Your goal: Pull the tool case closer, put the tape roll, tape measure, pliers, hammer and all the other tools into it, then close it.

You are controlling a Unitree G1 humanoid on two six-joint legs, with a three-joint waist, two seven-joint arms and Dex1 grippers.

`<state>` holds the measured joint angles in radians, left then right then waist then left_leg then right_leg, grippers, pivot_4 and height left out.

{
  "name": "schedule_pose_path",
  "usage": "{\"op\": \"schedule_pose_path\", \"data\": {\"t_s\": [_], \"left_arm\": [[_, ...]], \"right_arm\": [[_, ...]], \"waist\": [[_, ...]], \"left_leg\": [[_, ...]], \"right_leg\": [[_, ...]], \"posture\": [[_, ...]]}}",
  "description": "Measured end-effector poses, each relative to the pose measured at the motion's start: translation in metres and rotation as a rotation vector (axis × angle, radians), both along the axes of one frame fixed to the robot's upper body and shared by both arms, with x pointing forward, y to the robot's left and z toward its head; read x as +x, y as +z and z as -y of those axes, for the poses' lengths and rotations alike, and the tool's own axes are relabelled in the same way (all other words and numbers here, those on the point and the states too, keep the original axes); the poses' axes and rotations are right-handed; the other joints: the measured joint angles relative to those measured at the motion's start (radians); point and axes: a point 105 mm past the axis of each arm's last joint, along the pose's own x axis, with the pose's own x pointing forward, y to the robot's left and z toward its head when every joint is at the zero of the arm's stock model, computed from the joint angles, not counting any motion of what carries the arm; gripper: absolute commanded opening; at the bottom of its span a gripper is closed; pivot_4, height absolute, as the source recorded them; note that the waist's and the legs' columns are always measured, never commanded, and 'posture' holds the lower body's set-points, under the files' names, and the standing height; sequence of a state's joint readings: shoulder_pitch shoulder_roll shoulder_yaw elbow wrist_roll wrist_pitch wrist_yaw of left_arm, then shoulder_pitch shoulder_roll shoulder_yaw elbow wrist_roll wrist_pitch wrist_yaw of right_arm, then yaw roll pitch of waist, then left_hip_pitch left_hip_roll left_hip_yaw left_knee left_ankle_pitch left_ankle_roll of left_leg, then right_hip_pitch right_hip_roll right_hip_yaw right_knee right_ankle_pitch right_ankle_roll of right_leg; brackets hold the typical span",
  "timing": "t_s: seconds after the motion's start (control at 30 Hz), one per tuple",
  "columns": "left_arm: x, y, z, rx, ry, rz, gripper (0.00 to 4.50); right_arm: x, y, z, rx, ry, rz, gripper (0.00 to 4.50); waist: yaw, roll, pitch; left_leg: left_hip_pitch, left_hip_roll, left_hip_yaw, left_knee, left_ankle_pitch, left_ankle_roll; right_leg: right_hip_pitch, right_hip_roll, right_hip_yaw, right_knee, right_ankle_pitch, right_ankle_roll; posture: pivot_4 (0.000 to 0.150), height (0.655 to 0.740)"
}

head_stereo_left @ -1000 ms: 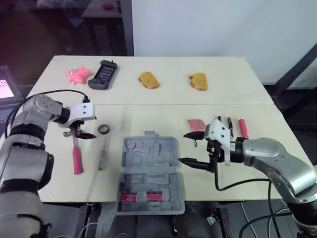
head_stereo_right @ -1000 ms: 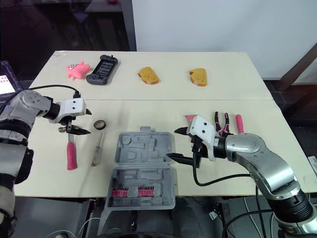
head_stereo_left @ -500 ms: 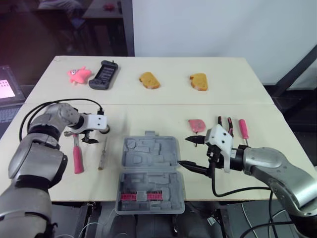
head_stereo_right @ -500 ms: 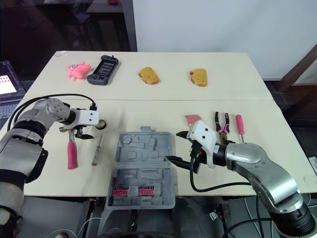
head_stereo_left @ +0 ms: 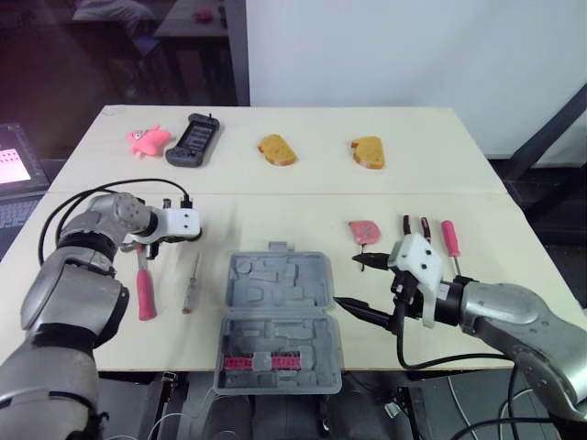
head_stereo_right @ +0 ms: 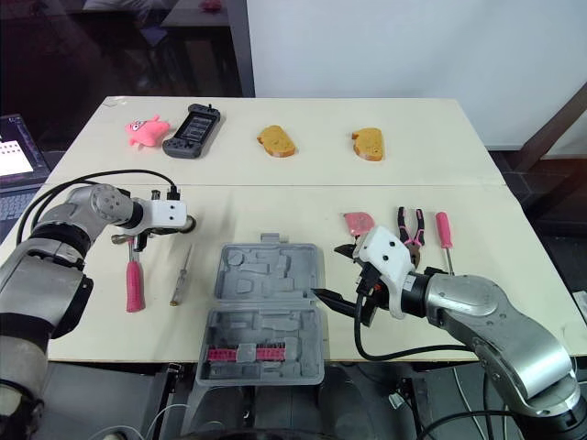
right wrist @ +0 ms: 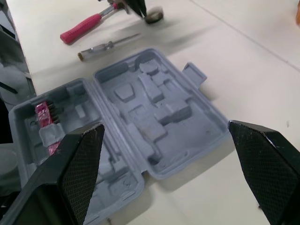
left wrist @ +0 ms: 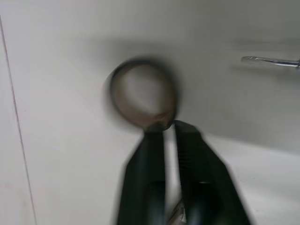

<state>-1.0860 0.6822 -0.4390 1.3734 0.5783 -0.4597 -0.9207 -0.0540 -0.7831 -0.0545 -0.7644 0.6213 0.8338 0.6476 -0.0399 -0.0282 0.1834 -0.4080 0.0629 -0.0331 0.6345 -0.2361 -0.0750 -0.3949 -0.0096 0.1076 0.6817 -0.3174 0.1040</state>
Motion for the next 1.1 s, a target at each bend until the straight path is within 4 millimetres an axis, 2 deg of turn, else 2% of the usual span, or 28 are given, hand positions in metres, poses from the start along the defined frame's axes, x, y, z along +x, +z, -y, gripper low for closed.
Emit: {"op": "schedule_pose_path", "data": {"t_s": [0.07, 0.27, 0.33, 0.47, 0.53, 0.63, 0.97, 1.1], "left_arm": [[-0.003, -0.004, 0.0, -0.006, 0.001, -0.018, 0.03], [-0.009, 0.0, 0.004, -0.116, 0.018, -0.089, 0.03], [-0.009, 0.008, 0.008, -0.171, 0.023, -0.111, 0.03], [-0.005, 0.041, 0.017, -0.326, 0.035, -0.129, 0.03], [-0.006, 0.048, 0.015, -0.343, 0.045, -0.148, 0.03], [-0.009, 0.048, 0.014, -0.35, 0.052, -0.174, 0.03], [-0.006, 0.055, -0.001, -0.407, 0.174, -0.129, 0.03], [0.004, 0.071, -0.026, -0.443, 0.336, 0.008, 0.03]], "right_arm": [[0.0, 0.0, 0.0, 0.002, -0.003, 0.0, 4.5], [0.0, 0.001, 0.0, 0.005, -0.006, 0.005, 4.5], [0.001, 0.0, -0.001, 0.004, -0.004, 0.008, 4.5], [0.002, -0.002, -0.006, 0.006, 0.012, 0.01, 4.5], [0.004, -0.003, -0.007, 0.011, 0.013, 0.013, 4.5], [0.007, -0.004, -0.007, 0.006, 0.009, 0.016, 4.5], [0.009, -0.007, -0.009, 0.0, 0.008, 0.02, 4.5], [0.008, -0.011, -0.009, 0.008, -0.007, 0.009, 4.5]], "waist": [[0.0, -0.001, 0.0], [0.0, -0.001, 0.0], [0.0, -0.001, 0.001], [-0.002, -0.001, 0.001], [-0.005, -0.001, 0.001], [-0.005, -0.001, 0.001], [-0.003, -0.001, 0.001], [-0.006, -0.002, 0.001]], "left_leg": [[-0.001, 0.0, 0.0, 0.0, 0.0, 0.0], [-0.001, 0.0, 0.0, 0.0, 0.0, 0.0], [-0.001, 0.0, 0.0, 0.0, 0.0, 0.0], [-0.002, 0.0, 0.0, 0.0, 0.0, 0.0], [-0.001, 0.0, 0.0, 0.0, 0.0, 0.0], [-0.001, 0.0, 0.0, 0.0, 0.0, 0.0], [-0.002, 0.0, 0.0, 0.0, 0.0, 0.0], [-0.002, 0.0, -0.001, 0.0, 0.0, 0.0]], "right_leg": [[0.0, 0.0, 0.0, 0.0, 0.0, 0.0], [-0.001, 0.0, 0.0, 0.0, 0.0, 0.0], [-0.001, 0.0, 0.0, 0.0, 0.0, 0.0], [-0.001, 0.0, 0.0, 0.0, 0.0, 0.0], [-0.001, 0.0, 0.0, 0.0, 0.0, 0.0], [-0.002, 0.0, 0.0, 0.0, 0.0, 0.0], [-0.002, 0.0, 0.0, 0.0, 0.0, 0.0], [-0.002, 0.0, 0.0, 0.0, 0.0, 0.0]], "posture": [[0.15, 0.74], [0.15, 0.74], [0.15, 0.74], [0.15, 0.74], [0.15, 0.74], [0.15, 0.74], [0.15, 0.74], [0.15, 0.74]]}}
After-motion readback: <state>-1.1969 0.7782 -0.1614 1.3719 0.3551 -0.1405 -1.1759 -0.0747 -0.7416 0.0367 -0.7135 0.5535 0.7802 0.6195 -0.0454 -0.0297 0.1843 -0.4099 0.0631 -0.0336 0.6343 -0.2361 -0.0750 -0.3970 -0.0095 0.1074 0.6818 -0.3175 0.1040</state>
